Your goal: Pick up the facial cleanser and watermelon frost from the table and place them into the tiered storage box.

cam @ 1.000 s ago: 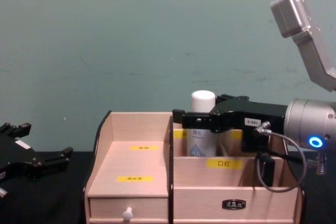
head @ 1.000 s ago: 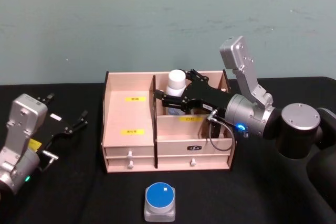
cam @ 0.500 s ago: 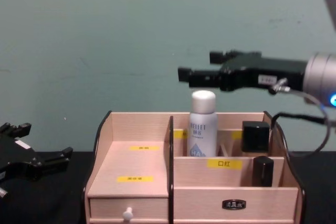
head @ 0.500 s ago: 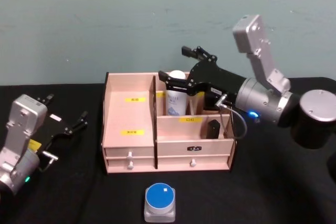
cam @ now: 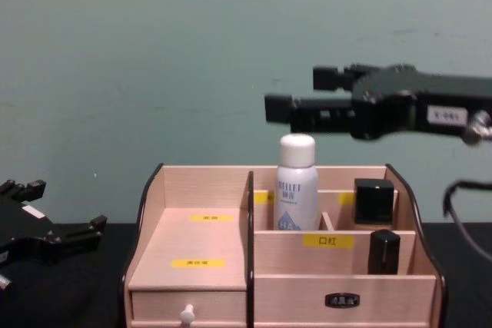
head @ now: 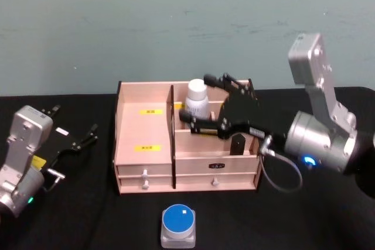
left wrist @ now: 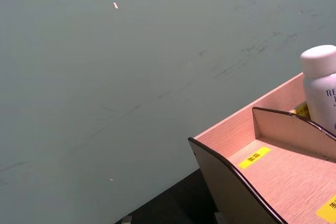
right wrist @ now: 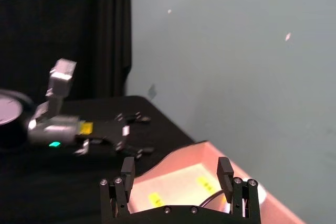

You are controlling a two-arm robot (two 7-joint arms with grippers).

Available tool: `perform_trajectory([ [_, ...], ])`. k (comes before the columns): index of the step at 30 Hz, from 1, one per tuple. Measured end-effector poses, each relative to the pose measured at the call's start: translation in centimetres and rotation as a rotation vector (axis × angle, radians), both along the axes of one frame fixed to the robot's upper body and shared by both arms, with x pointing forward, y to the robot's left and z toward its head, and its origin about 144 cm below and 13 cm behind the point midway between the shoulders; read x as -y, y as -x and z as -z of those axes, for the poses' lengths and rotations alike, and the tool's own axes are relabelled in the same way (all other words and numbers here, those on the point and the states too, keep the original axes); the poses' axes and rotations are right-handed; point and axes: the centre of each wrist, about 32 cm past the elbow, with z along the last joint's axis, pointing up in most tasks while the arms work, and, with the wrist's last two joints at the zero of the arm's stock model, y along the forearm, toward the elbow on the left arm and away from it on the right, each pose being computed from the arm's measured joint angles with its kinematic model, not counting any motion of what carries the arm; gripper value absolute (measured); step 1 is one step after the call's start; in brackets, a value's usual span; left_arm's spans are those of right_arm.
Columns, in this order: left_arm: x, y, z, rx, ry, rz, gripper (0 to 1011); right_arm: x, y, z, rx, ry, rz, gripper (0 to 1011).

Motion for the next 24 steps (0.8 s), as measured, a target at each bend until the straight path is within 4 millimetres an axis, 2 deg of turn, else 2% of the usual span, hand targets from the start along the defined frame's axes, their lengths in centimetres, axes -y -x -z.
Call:
perform_trajectory([
  [4, 0.0, 0.0, 0.0, 0.000, 0.000, 0.000, 1010, 0.7, 1.3, 1.2, -0.048, 0.026, -0.034, 1003],
  [9, 0.0, 0.0, 0.0, 0.000, 0.000, 0.000, 1010, 1.3, 2.0, 3.2, -0.120, 0.067, -0.084, 1002],
  [16, 0.0, 0.0, 0.0, 0.000, 0.000, 0.000, 1010, 2.0, 1.9, 5.3, -0.188, 0.105, -0.141, 1002],
  [24, 0.0, 0.0, 0.0, 0.000, 0.000, 0.000, 1010, 2.1, 1.0, 6.8, -0.236, 0.129, -0.201, 1002],
])
